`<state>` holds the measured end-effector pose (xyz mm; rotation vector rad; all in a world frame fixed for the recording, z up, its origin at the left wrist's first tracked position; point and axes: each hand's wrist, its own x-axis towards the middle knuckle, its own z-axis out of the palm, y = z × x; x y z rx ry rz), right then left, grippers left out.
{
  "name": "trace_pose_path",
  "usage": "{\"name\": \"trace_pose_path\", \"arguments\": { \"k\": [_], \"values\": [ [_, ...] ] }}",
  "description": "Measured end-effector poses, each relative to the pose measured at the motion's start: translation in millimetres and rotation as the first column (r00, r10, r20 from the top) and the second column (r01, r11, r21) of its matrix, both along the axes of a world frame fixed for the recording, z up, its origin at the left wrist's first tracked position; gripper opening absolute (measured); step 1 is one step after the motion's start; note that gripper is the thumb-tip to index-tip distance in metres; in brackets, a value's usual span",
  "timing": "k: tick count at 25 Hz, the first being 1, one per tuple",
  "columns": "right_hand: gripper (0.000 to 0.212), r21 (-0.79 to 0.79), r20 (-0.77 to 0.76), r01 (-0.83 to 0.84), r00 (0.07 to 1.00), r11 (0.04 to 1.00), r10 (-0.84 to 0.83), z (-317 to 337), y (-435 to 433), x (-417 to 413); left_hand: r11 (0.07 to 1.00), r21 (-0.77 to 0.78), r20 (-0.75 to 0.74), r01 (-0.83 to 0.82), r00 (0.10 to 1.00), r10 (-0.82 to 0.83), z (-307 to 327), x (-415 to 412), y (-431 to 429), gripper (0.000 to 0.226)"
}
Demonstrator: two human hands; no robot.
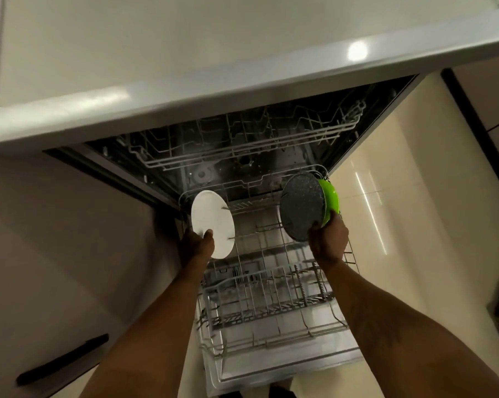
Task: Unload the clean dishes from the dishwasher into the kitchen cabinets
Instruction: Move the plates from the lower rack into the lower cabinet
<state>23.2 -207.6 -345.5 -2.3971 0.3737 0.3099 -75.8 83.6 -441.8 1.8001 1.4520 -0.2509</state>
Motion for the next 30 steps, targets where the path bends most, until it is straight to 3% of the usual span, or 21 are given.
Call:
{"name": "trace_pose_path", "arguments": {
  "k": [3,8,14,17,22,25,30],
  "values": [
    [0.036,-0.021,-0.102,0.003,0.995,1.000,-0.006,-24,1,14,0.999,0.042,-0.009,0.017,1.000,-0.016,40,7,-13,0.047],
    [0.019,-0.094,-0.182,-0.044,0.983,0.995,0.026,-36,-2,36,0.998,0.026,0.012,0.061,0.998,-0.062,45,11,-17,0.052],
    [0.011,-0.117,-0.043,-0.103,0.994,0.988,0.098,26,5,14,0.994,-0.069,0.141,-0.083,0.986,0.092,103,-4,-19,0.041],
    [0.008,-0.169,0.062,-0.266,0.958,0.949,0.280,72,18,-13,0.977,-0.145,0.184,-0.158,0.966,0.184,144,-18,-15,0.038],
    [0.015,-0.189,0.238,-0.556,0.774,0.810,0.587,144,54,-70,0.920,-0.336,0.174,-0.203,0.946,0.272,202,-35,-21,0.030],
    [0.019,-0.300,0.409,-0.667,0.555,0.682,0.724,184,74,-95,0.865,-0.448,0.214,-0.224,0.913,0.347,250,-41,-34,0.022],
    [0.028,-0.453,0.431,-0.738,0.310,0.500,0.848,248,83,-128,0.735,-0.631,0.247,-0.247,0.835,0.492,319,-53,-33,0.023]
  ]
}}
